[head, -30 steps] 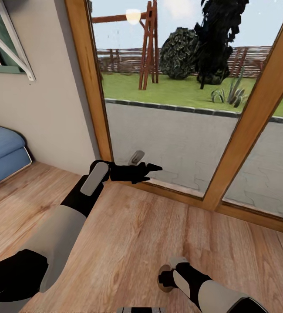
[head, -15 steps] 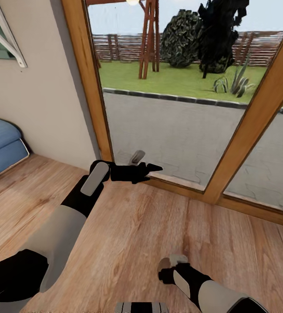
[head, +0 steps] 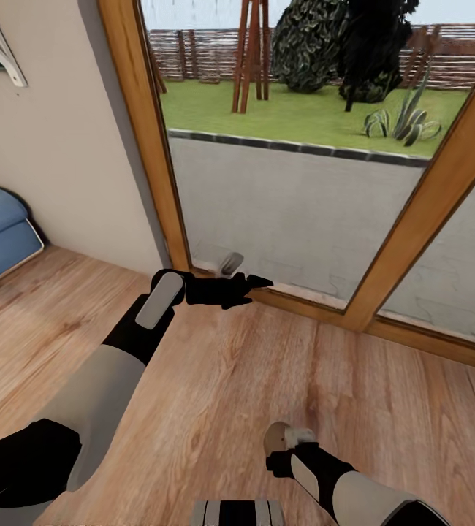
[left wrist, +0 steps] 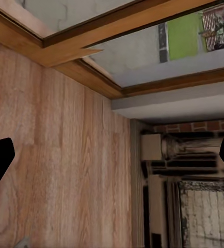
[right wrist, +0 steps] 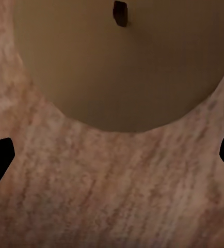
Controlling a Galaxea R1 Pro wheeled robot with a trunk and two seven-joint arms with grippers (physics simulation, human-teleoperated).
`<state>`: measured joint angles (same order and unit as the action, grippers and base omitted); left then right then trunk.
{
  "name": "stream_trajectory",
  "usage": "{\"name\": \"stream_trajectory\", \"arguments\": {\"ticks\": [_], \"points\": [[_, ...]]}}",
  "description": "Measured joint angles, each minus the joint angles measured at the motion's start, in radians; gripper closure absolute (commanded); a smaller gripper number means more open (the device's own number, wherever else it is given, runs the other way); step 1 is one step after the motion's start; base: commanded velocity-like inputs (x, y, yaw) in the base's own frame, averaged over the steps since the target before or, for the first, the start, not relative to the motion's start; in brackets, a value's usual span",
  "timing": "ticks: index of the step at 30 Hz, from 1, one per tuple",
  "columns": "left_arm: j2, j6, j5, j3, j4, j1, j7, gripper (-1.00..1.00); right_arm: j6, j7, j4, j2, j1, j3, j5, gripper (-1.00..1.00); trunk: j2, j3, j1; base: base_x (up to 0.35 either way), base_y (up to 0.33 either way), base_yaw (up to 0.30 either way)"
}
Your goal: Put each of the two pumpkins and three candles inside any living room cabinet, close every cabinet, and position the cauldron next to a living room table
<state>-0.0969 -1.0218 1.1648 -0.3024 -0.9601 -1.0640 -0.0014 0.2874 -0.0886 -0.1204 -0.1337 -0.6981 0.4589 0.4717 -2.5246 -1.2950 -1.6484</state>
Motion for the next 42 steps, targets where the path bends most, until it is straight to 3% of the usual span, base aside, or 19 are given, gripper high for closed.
{"name": "stream_trajectory", "arguments": {"ticks": [14,25,42], "points": [[-0.003,0.001,0.000,-0.001,0.000,0.000,0.000,-1.00,-0.001,0.000,0.000,0.000,0.000,0.000,0.001,-1.00,-0.003,-0.054,-0.006,0.000,0.000,0.000],[-0.004,0.001,0.000,-0.003,0.001,0.000,0.004,-1.00,-0.001,0.001,0.000,0.000,0.000,-0.001,0.001,-1.00,-0.003,-0.054,-0.006,0.032,0.000,0.000],[-0.004,0.001,0.001,-0.003,0.002,0.000,0.004,-1.00,-0.001,0.000,0.000,0.000,0.000,-0.001,0.001,-1.00,-0.003,-0.054,-0.006,0.196,0.000,0.000]]}}
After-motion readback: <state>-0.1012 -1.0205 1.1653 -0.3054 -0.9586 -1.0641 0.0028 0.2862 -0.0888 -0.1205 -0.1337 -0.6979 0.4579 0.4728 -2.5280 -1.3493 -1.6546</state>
